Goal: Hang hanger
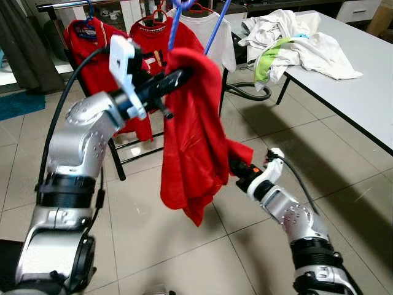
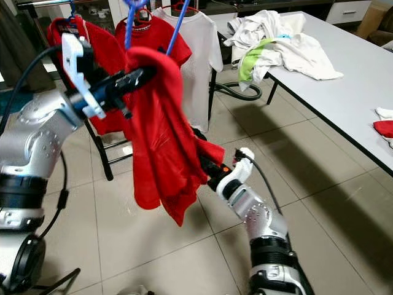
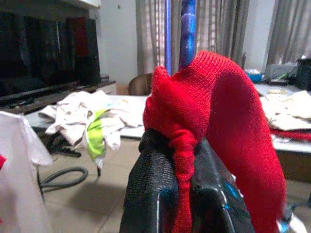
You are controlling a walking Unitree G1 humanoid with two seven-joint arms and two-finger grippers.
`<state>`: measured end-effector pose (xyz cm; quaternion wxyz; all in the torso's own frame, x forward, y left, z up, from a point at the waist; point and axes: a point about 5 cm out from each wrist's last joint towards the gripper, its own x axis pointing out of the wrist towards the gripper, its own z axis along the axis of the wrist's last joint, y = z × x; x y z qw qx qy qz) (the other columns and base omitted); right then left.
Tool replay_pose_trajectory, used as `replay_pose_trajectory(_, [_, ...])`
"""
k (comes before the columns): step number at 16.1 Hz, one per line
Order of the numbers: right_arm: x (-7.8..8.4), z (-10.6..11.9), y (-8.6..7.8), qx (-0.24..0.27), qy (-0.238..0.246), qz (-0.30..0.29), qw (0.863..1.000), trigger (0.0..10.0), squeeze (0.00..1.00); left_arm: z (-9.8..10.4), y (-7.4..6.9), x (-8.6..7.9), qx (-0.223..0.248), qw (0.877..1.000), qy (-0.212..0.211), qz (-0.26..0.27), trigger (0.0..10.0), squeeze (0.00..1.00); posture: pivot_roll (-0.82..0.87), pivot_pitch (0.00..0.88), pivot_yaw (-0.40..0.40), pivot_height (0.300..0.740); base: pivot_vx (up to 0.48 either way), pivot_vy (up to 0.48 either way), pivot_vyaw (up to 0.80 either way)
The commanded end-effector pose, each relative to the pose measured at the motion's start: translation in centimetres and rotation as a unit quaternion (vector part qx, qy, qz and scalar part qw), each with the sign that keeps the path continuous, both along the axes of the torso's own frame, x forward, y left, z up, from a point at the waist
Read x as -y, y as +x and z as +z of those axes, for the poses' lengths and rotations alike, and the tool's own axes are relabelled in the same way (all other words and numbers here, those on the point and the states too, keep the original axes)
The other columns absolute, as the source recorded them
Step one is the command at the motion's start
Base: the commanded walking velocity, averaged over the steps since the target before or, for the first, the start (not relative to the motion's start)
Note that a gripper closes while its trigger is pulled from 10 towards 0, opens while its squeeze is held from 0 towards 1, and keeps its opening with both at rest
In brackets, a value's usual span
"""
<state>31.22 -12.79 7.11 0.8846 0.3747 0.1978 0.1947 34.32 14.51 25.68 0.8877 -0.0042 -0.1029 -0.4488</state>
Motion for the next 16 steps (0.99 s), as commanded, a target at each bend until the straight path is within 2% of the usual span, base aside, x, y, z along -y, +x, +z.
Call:
replay_pose_trajectory(1, [0.4, 0.2, 0.3, 0.006, -0.019, -0.006, 1.0, 0.0, 0.0, 0.8, -0.4, 0.1, 0.026, 1.0, 0.013, -0.006, 0.0, 0.0, 0.03, 0.0, -0.008, 0.74, 0.0, 0.0, 0.0])
replay_pose_trajectory(3, [2.1, 1.2, 0.8, 0.034, -0.09, -0.019, 0.995, 0.0, 0.0, -0.8, -1.1, -0.5, 0.014, 0.999, 0.051, -0.008, 0.0, 0.0, 0.03, 0.0, -0.012, 0.74, 0.0, 0.0, 0.0])
replay_pose_trajectory(5, [4.0, 2.8, 1.6, 0.063, -0.13, -0.043, 0.989, 0.0, 0.0, -2.4, -2.1, -1.4, 0.003, 0.995, 0.095, -0.018, 0.0, 0.0, 0.04, 0.0, -0.013, 0.74, 0.0, 0.0, 0.0])
replay_pose_trajectory(7, [6.4, 3.7, 2.3, 0.058, -0.148, -0.083, 0.984, 0.0, 0.0, -3.6, -3.3, -2.2, -0.001, 0.992, 0.122, -0.034, 0.0, 0.0, 0.04, 0.0, -0.012, 0.74, 0.0, 0.0, 0.0])
replay_pose_trajectory(9, [9.1, 4.8, 3.2, 0.054, -0.16, -0.122, 0.978, 0.0, 0.0, -5.9, -4.5, -3.0, -0.017, 0.979, 0.198, -0.049, 0.0, 0.0, 0.04, 0.0, -0.008, 0.74, 0.0, 0.0, 0.0])
replay_pose_trajectory(12, [10.5, 6.0, 4.0, 0.057, -0.162, -0.144, 0.975, 0.0, 0.0, -7.9, -5.5, -3.0, -0.032, 0.966, 0.248, -0.064, 0.0, 0.0, 0.03, 0.0, -0.006, 0.74, 0.0, 0.0, 0.0])
replay_pose_trajectory(14, [11.8, 7.1, 4.7, 0.058, -0.176, -0.159, 0.97, 0.0, 0.0, -10.0, -6.2, -3.3, -0.046, 0.952, 0.297, -0.057, 0.0, 0.0, 0.03, 0.0, -0.008, 0.74, 0.0, 0.0, 0.0])
replay_pose_trajectory(16, [12.7, 7.4, 5.0, 0.05, -0.189, -0.172, 0.965, 0.0, 0.0, -10.9, -7.0, -3.3, -0.044, 0.946, 0.316, -0.063, 0.0, 0.0, 0.03, 0.0, -0.01, 0.74, 0.0, 0.0, 0.0])
